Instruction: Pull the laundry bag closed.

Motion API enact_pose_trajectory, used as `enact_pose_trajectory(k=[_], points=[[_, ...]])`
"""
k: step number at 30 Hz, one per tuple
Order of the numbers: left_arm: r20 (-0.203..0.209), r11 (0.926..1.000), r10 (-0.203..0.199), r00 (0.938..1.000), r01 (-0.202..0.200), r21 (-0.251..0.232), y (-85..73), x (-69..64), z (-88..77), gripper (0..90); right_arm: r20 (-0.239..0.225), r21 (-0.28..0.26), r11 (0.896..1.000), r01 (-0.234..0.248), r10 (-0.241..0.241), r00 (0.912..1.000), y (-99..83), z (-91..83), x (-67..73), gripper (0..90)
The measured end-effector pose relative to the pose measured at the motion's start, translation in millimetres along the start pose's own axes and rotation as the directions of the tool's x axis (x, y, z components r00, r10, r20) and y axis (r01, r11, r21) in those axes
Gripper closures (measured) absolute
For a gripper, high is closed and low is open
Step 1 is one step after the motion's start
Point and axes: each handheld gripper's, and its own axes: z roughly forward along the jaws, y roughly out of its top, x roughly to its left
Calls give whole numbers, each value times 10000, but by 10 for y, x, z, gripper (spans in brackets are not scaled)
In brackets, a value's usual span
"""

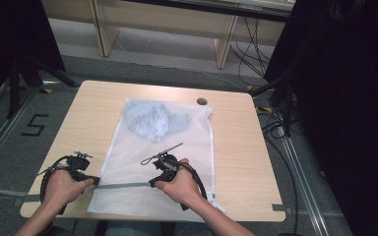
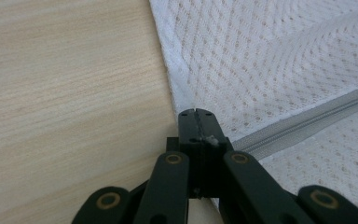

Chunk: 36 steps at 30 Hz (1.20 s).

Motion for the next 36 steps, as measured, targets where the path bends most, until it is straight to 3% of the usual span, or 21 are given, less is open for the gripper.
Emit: enact_pose_trajectory(k=[1, 7, 9, 11, 12, 14, 16, 19, 21, 22, 24, 26, 28, 36], points=[[-7, 10000, 1, 10000, -1, 7, 0, -1, 0, 899, 11, -51, 9997, -241, 241, 9997, -13, -8, 16, 870], [-70, 9997, -77, 9999, 75, -216, -6, -16, 13, 899, 79, 63, 9994, -342, 342, 9994, -19, -26, 20, 870], [-79, 9999, -8, 10000, 7, -144, -4, -9, 8, 899, 31, -53, 10000, -31, 31, 10000, -21, -22, -11, 870], [-90, 9999, -22, 10000, 20, -163, -4, -14, 10, 899, 30, -33, 10000, -27, 27, 10000, -26, -29, -10, 870], [-90, 9996, -264, 9996, 263, -118, -9, -31, 8, 899, 0, -69, 10000, -48, 48, 10000, -28, -27, -14, 870], [-140, 9998, -174, 9998, 176, 135, 2, -31, -10, 899, 5, -72, 10000, -68, 68, 10000, -30, -27, -12, 870], [-151, 9998, -151, 9998, 153, 129, 2, -33, -9, 899, 58, -51, 9998, -205, 205, 9998, -32, -32, -6, 870], [-153, 9998, -154, 9998, 156, 132, 3, -36, -9, 899, 44, -84, 10000, -11, 11, 10000, -32, -32, -25, 870], [-167, 9998, -144, 9998, 146, 156, 4, -36, -9, 899, -26, -72, 9999, -114, 114, 9999, -35, -39, -30, 870], [-177, 9998, -147, 9997, 150, 150, 4, -36, -9, 899, 30, 35, 9993, -383, 383, 9993, -44, -57, -16, 870], [-169, 9998, -150, 9997, 153, 158, 4, -35, -10, 899, 197, 85, 9993, -367, 365, 9991, -53, -56, -34, 870], [-156, 9998, -166, 9997, 168, 127, 3, -35, -8, 899, 0, 55, 9990, -443, 443, 9990, -59, -61, -28, 870], [-163, 9998, -146, 9998, 148, 140, 4, -37, -9, 899, 16, -42, 9999, -112, 112, 9999, -65, -53, -60, 870], [-154, 9998, -168, 9997, 170, 132, 3, -35, -9, 899, 25, -104, 9999, -110, 110, 9999, -87, -70, -60, 870]])
